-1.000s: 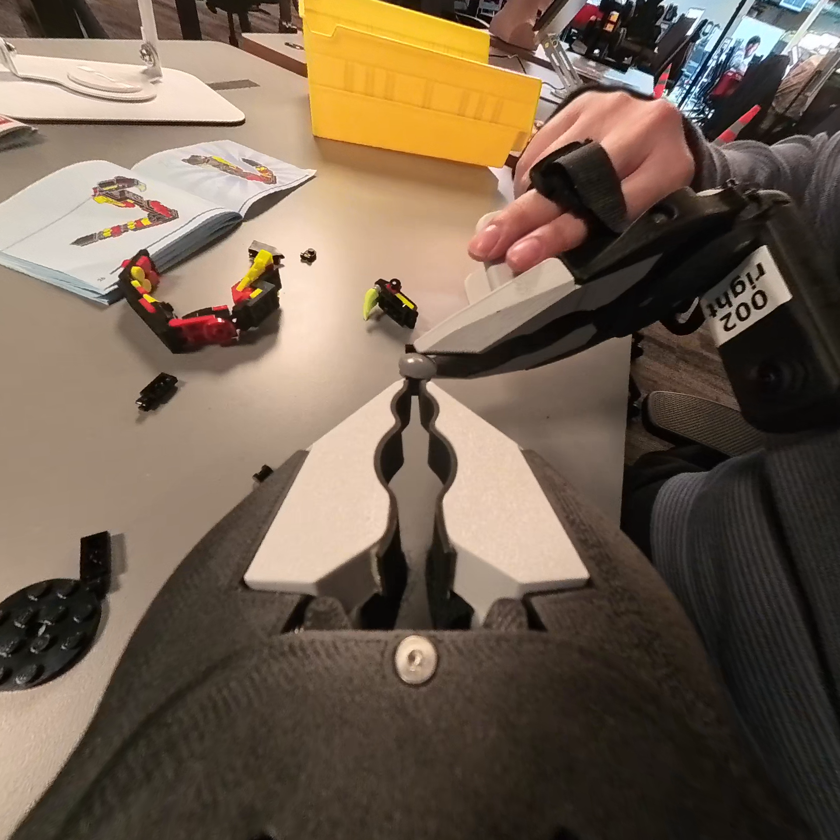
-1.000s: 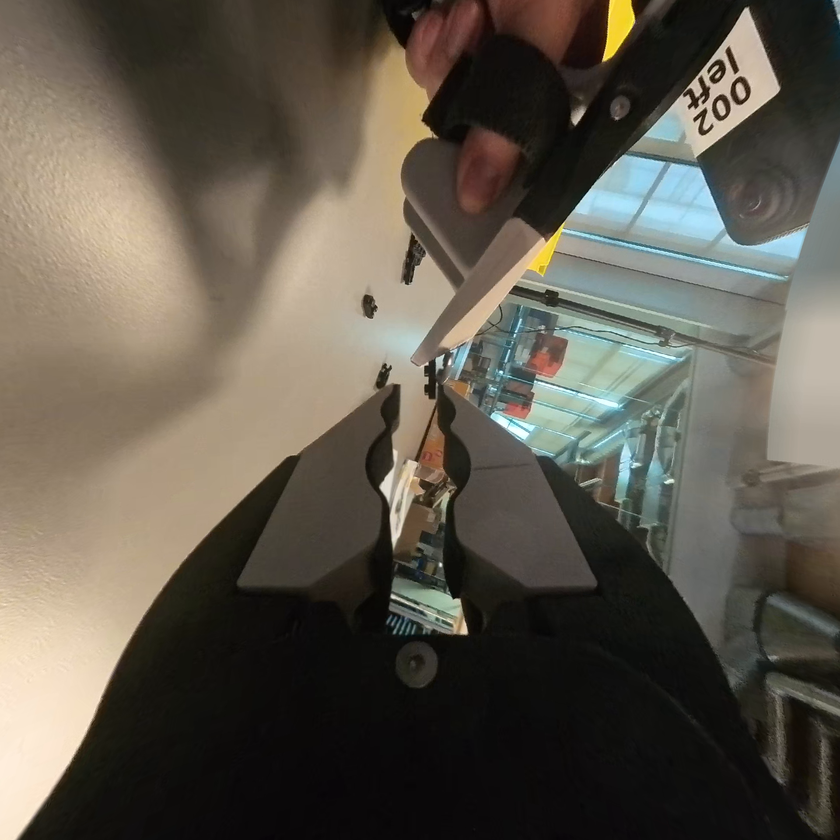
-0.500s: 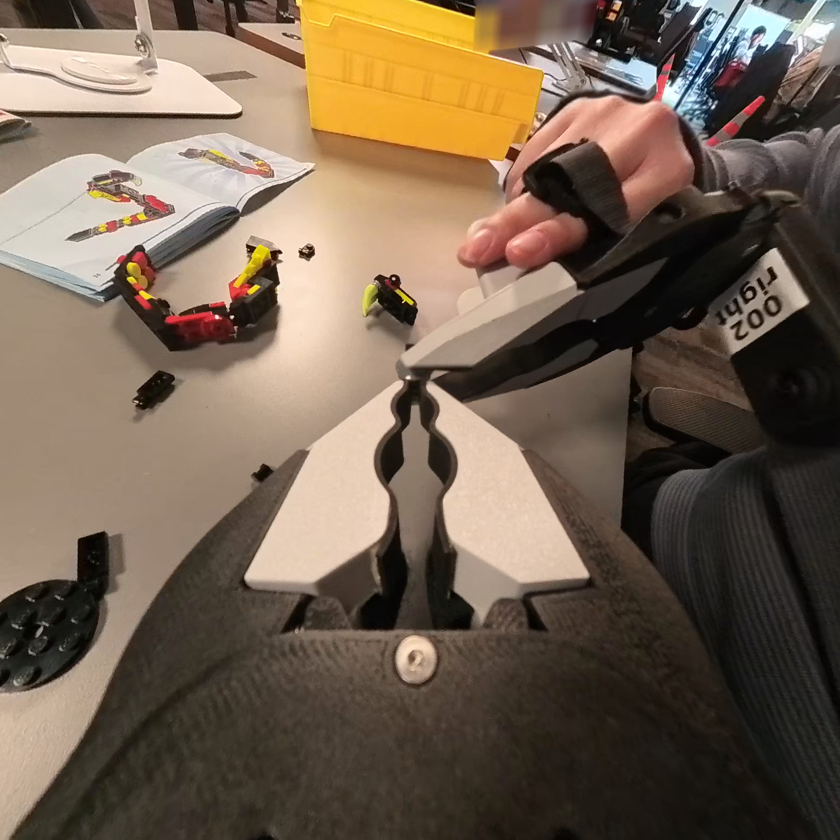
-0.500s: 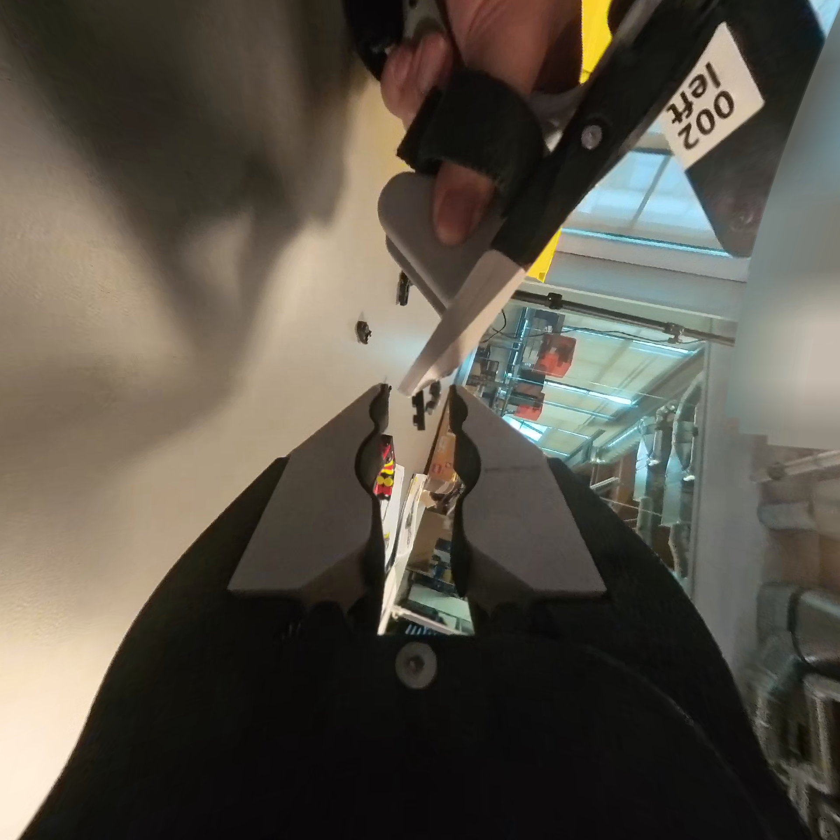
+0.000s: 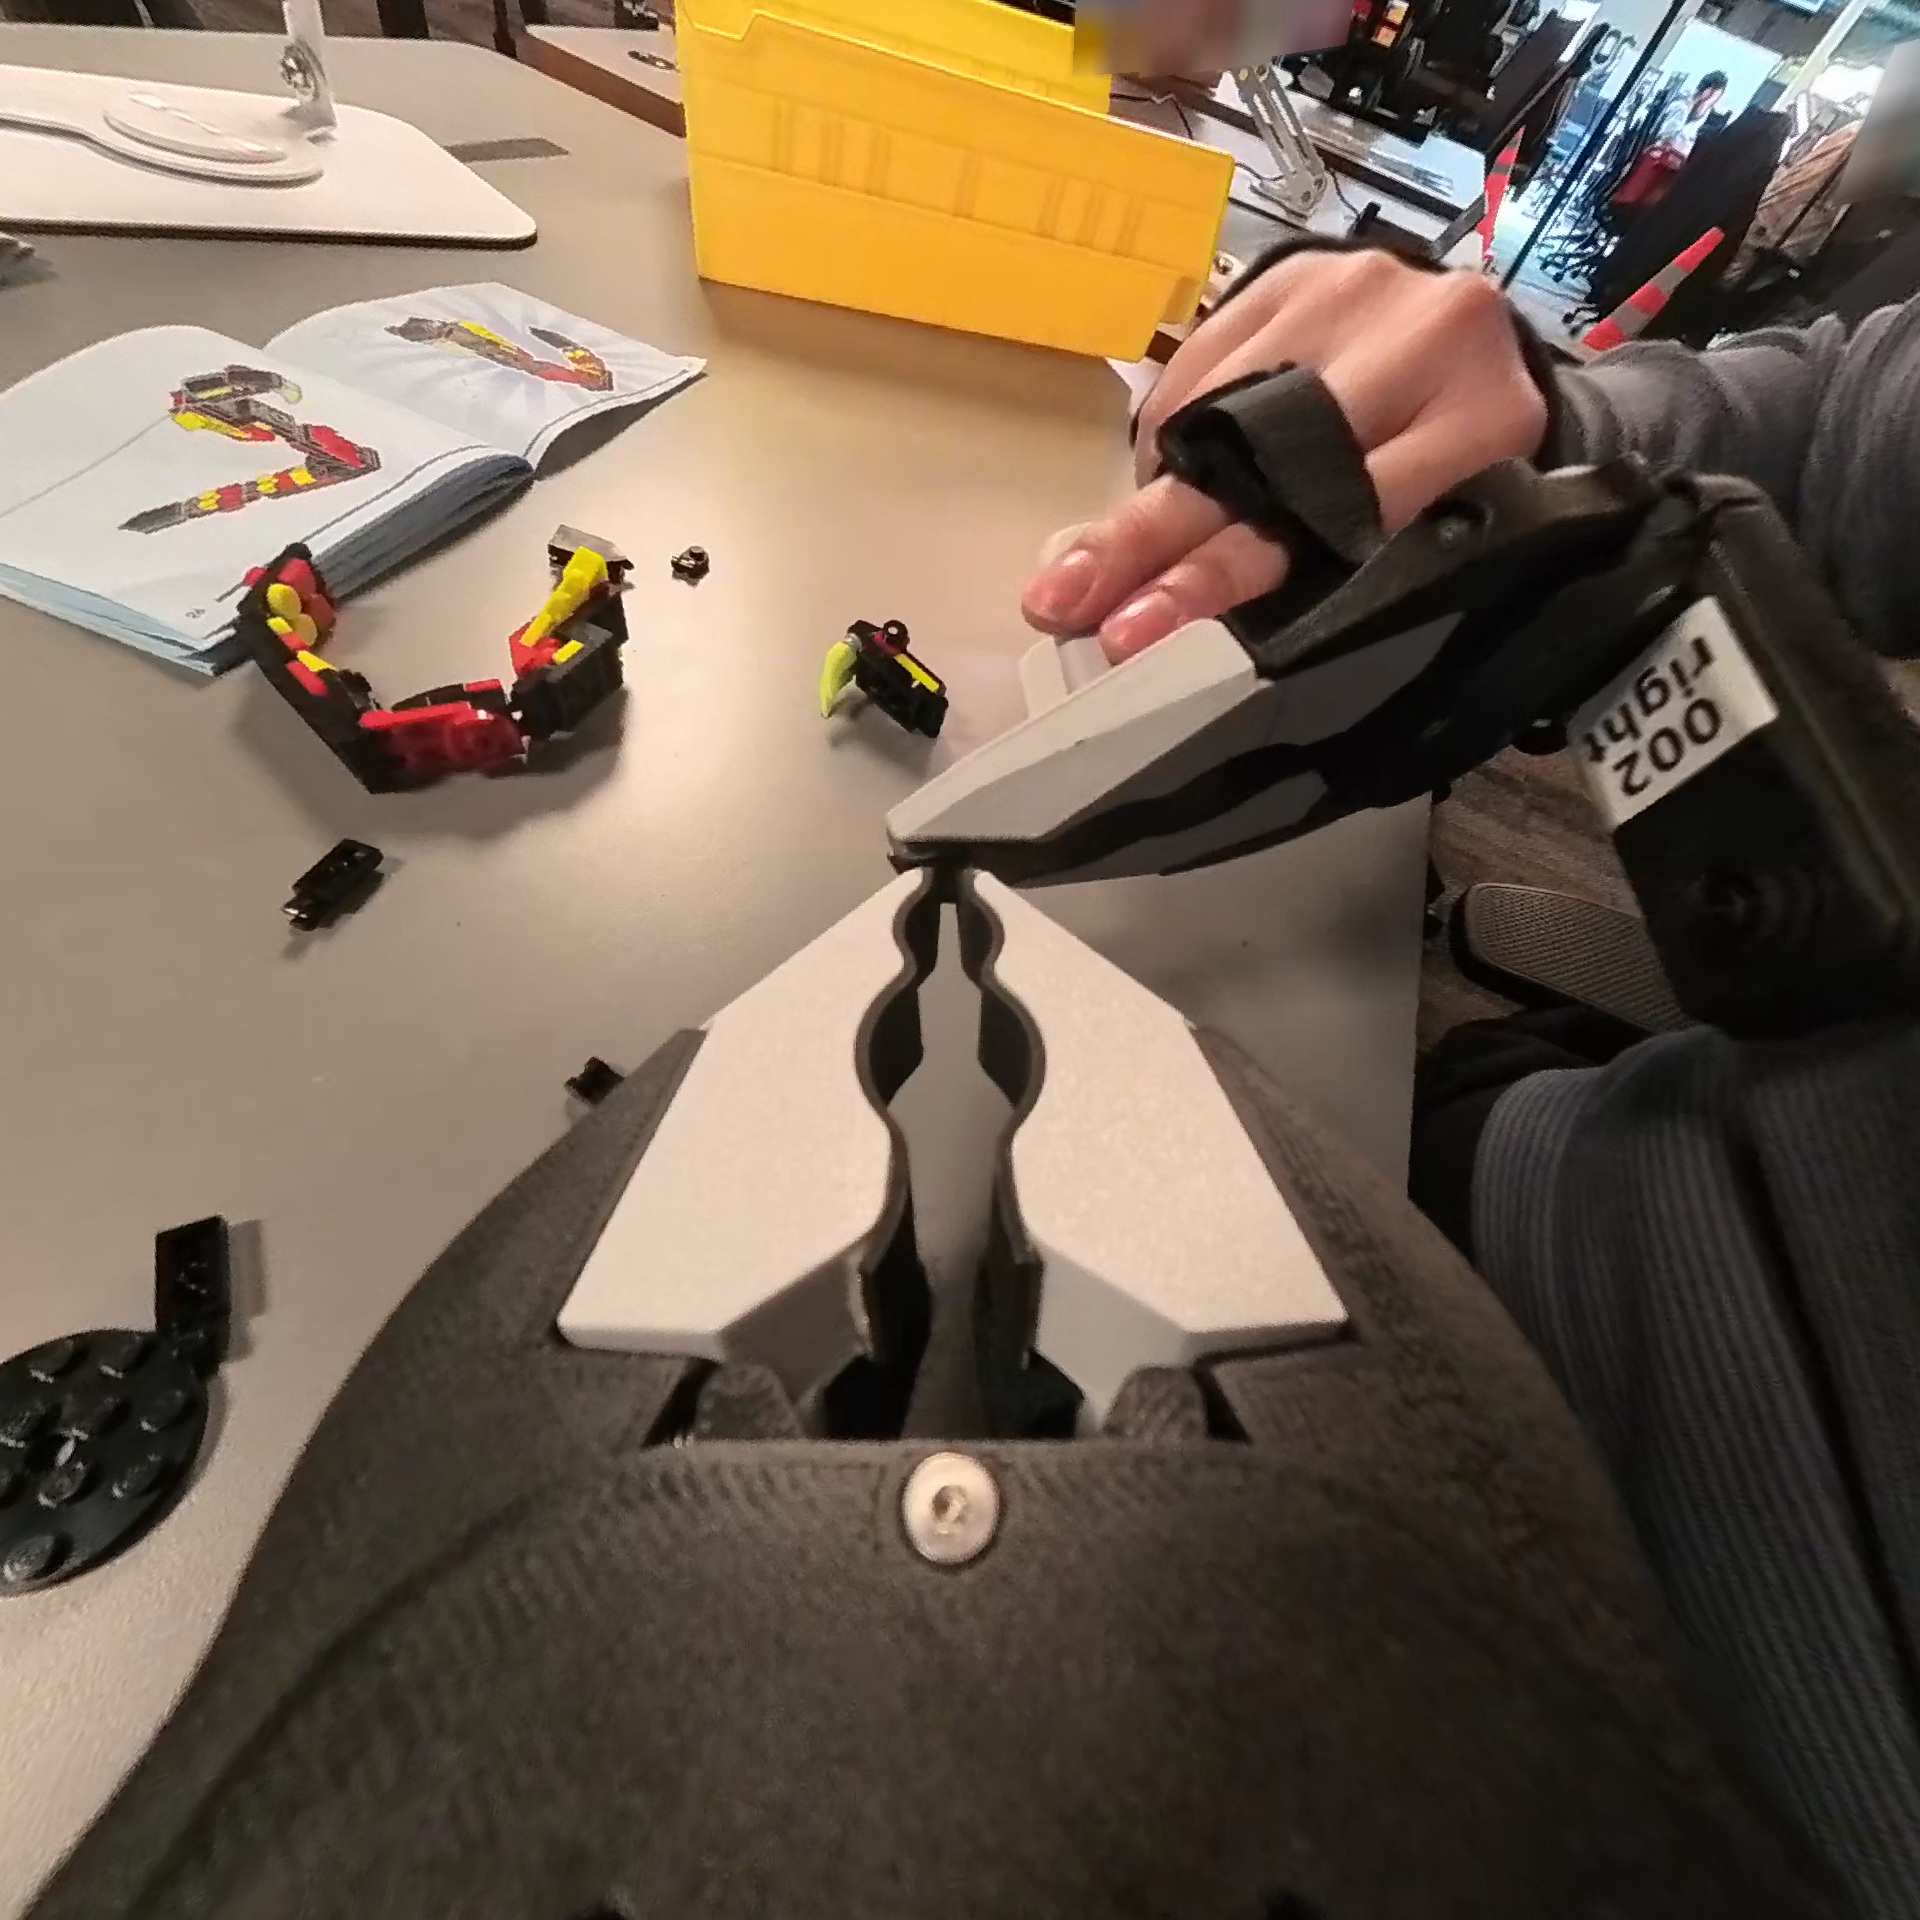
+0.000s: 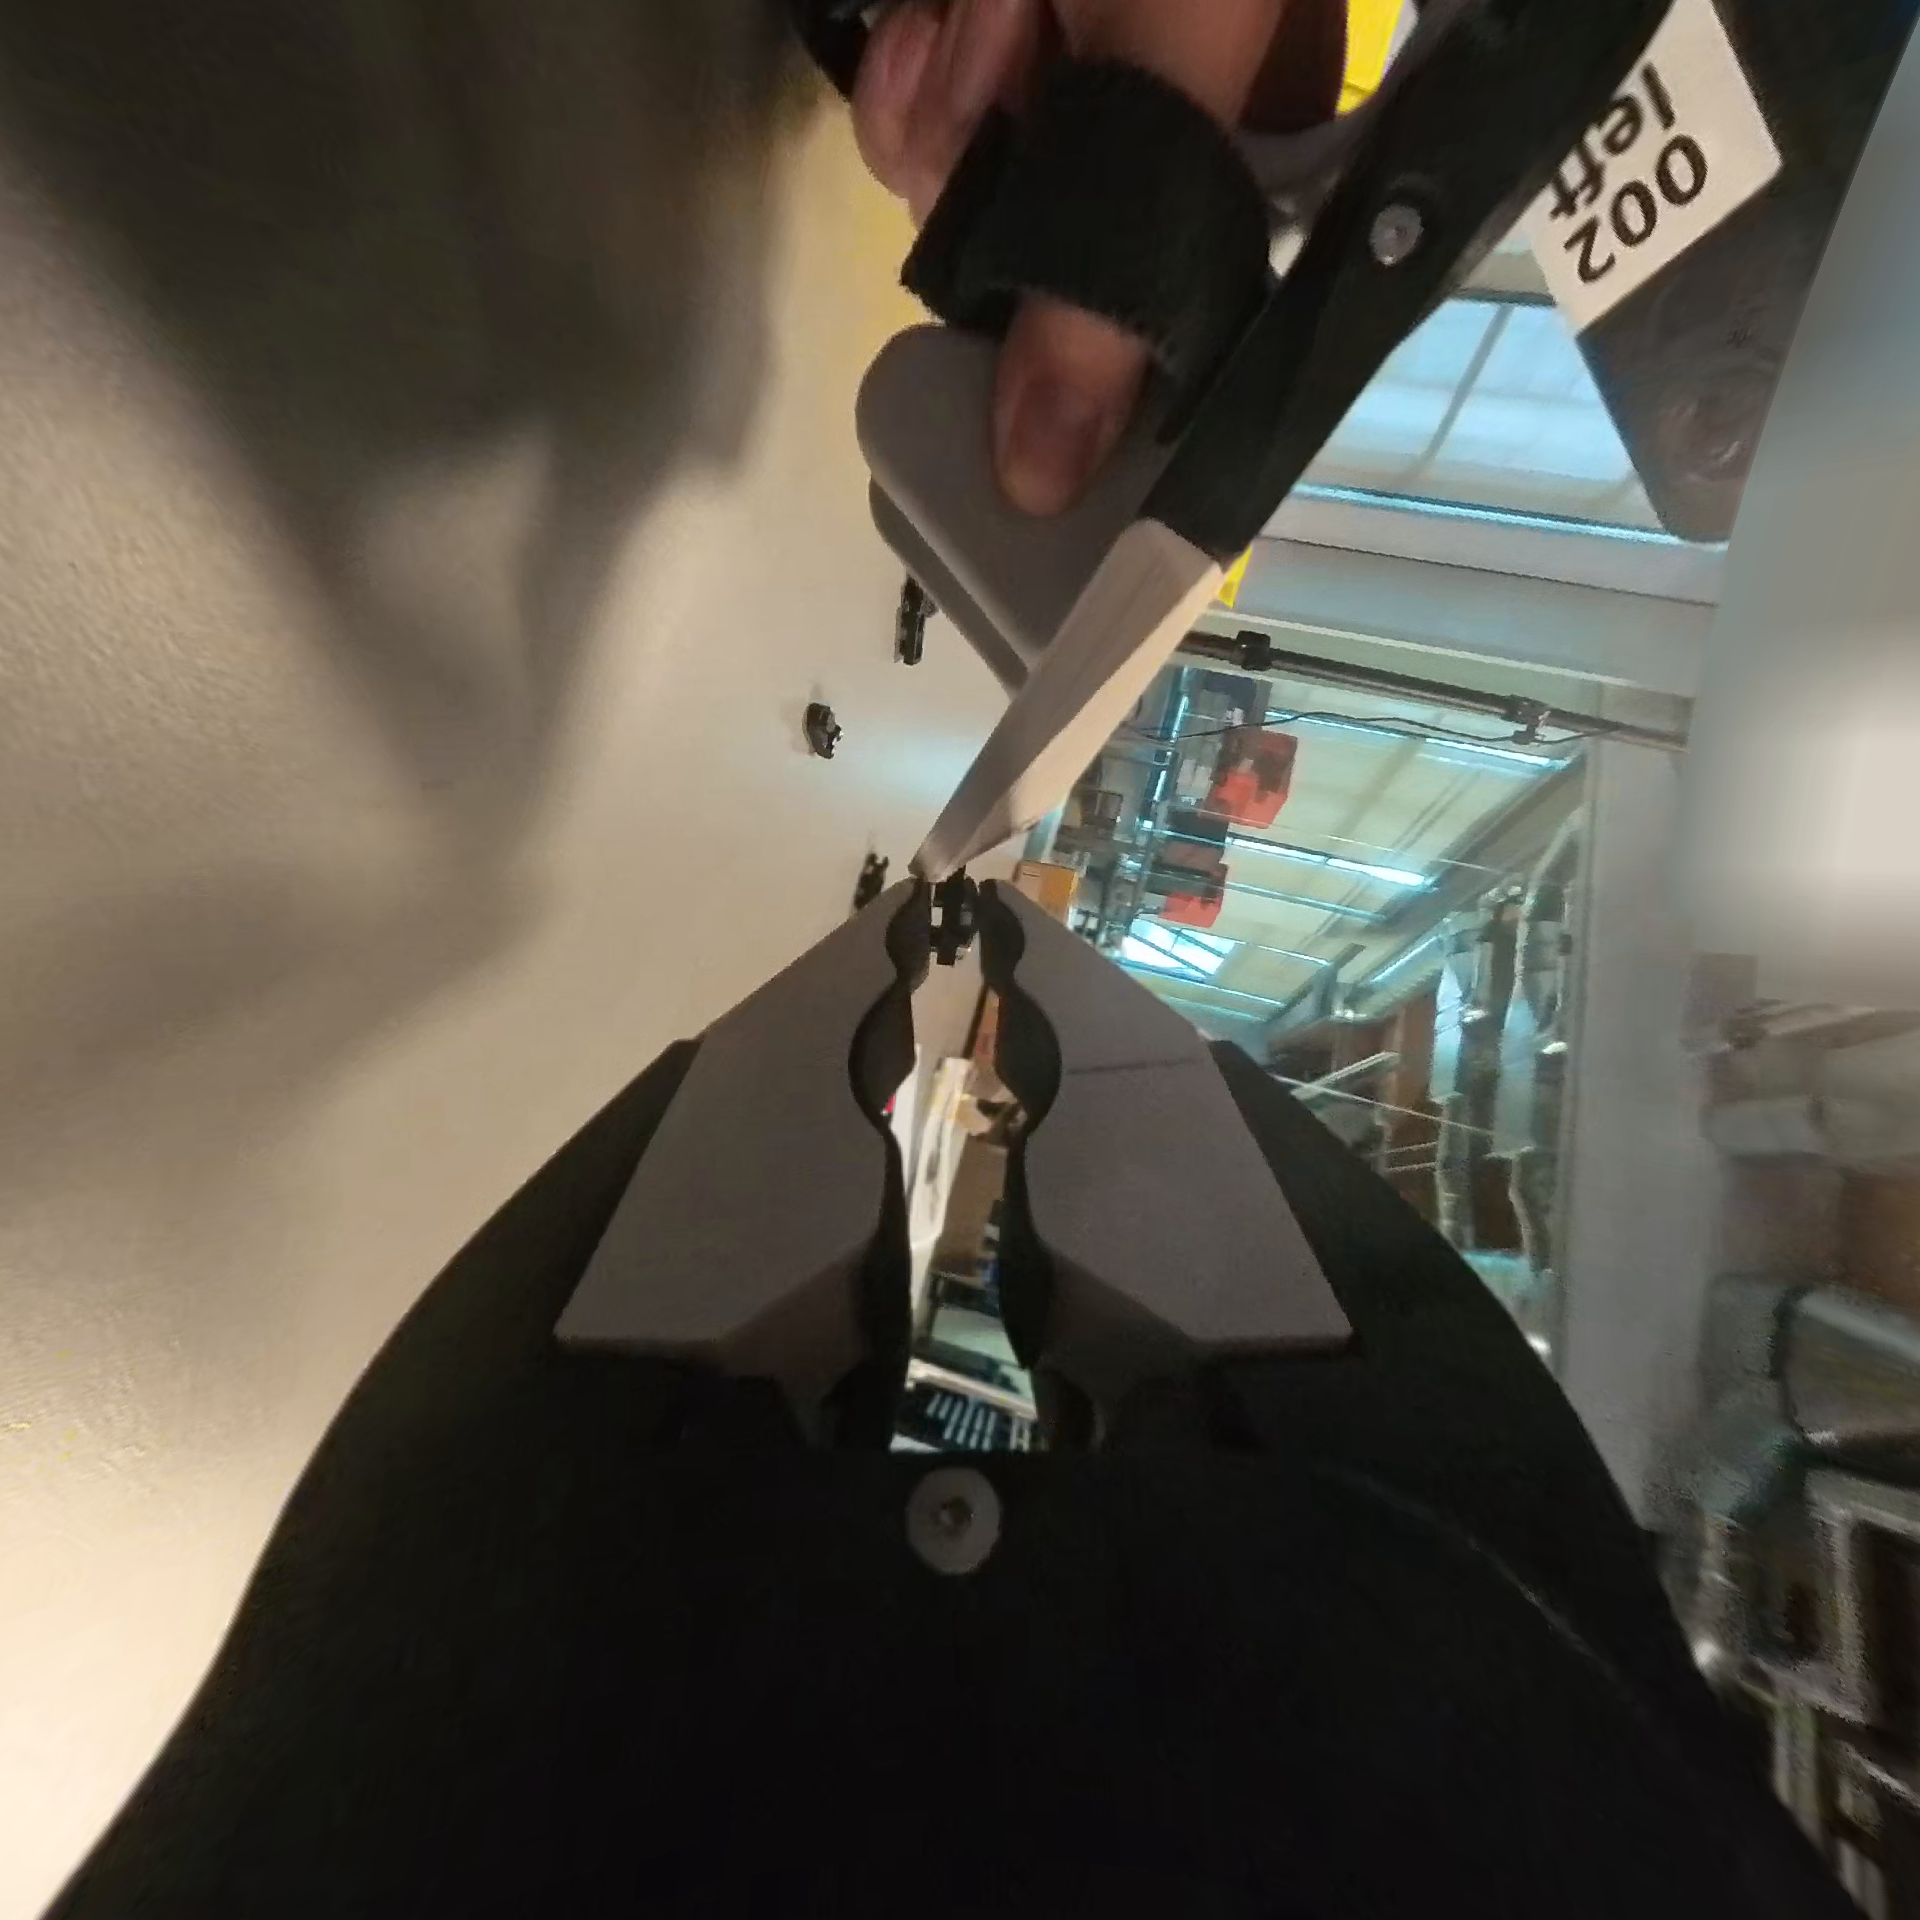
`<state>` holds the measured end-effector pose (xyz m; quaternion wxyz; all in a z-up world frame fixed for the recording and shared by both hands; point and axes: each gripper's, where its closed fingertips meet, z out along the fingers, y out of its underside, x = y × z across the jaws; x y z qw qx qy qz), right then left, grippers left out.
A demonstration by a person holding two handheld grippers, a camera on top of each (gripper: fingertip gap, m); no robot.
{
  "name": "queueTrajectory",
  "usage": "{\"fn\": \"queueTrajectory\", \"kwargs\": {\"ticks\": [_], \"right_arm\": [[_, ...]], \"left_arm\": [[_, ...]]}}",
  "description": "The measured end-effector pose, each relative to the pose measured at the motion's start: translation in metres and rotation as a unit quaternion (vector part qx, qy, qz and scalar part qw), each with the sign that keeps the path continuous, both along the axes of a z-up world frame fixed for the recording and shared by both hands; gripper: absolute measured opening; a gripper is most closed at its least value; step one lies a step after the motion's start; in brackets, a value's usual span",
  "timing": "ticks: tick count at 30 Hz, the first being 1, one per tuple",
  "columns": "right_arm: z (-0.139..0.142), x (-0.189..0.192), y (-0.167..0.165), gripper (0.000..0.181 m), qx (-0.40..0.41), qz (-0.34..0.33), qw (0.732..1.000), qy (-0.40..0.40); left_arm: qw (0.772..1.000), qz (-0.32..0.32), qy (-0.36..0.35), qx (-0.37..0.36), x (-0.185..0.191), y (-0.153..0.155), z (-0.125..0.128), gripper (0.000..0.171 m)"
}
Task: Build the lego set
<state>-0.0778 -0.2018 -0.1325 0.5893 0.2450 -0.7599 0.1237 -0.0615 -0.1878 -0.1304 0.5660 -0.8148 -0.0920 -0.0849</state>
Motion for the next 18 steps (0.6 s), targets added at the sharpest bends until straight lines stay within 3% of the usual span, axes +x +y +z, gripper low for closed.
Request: {"fn": "queueTrajectory", "kwargs": {"ticks": [6,10,15,18], "right_arm": [[-0.0046,0.0005,0.0023,0.006,-0.066,-0.018,0.992,-0.105],[-0.0034,-0.0014,0.001,0.006,-0.161,-0.036,0.969,-0.182],[-0.0062,-0.0037,0.0022,0.007,-0.215,-0.044,0.949,-0.226],[-0.0062,-0.0043,0.003,0.007,-0.215,-0.041,0.951,-0.217]], "left_arm": [[1.0,-0.004,-0.011,-0.011,0.0006,0.0012,-0.0037,0.002],[1.0,0.0,-0.029,-0.001,-0.0019,0.0001,-0.0013,0.002],[0.999,0.001,-0.037,-0.006,-0.0032,0.0003,-0.0031,0.002],[0.999,0.002,-0.04,-0.009,-0.0035,0.0004,-0.0039,0.002]]}}
